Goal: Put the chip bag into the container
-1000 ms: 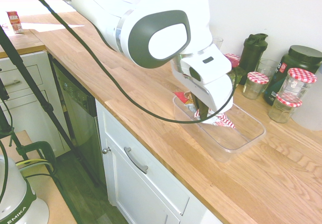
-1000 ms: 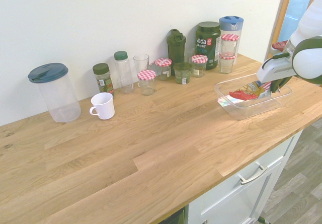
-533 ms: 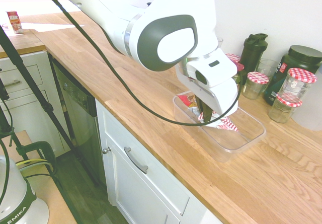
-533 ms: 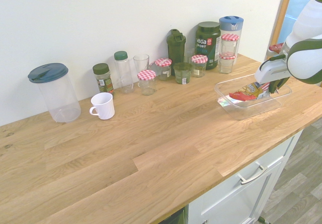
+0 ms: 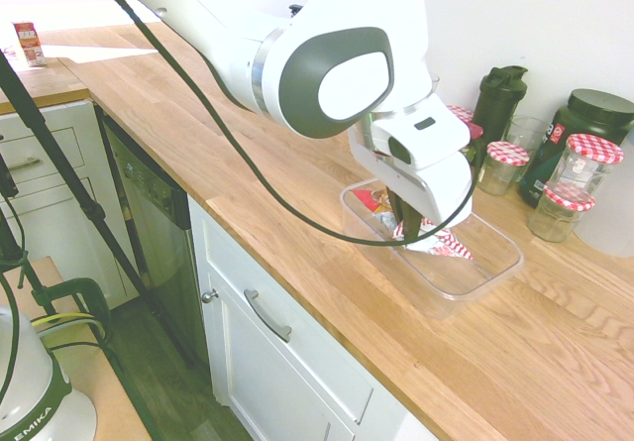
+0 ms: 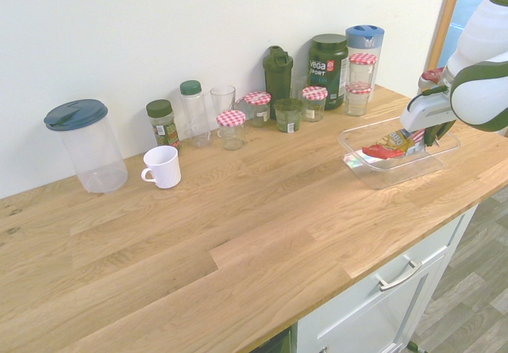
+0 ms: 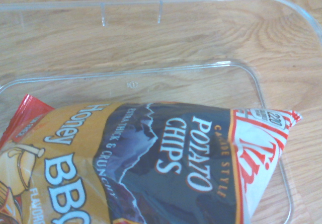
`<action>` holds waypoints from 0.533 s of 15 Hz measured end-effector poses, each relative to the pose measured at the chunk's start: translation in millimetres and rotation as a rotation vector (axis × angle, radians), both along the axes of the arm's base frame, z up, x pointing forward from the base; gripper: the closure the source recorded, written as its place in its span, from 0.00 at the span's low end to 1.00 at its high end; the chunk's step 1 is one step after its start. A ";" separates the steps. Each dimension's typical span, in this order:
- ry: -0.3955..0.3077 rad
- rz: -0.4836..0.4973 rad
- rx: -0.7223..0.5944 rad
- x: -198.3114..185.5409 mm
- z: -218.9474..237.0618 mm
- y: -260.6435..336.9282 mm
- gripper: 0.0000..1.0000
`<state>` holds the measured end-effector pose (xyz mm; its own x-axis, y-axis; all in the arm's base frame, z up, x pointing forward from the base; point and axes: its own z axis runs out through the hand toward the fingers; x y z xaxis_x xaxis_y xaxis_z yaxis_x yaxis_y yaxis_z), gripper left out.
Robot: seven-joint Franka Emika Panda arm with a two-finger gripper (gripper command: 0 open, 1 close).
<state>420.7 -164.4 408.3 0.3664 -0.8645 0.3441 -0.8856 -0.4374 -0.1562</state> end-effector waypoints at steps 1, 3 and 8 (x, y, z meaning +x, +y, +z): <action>0.004 -0.001 0.000 0.1 0.0 -0.2 0.00; 0.003 -0.002 -0.001 0.9 1.9 -0.9 0.00; -0.031 -0.009 0.005 -0.9 26.8 1.9 0.00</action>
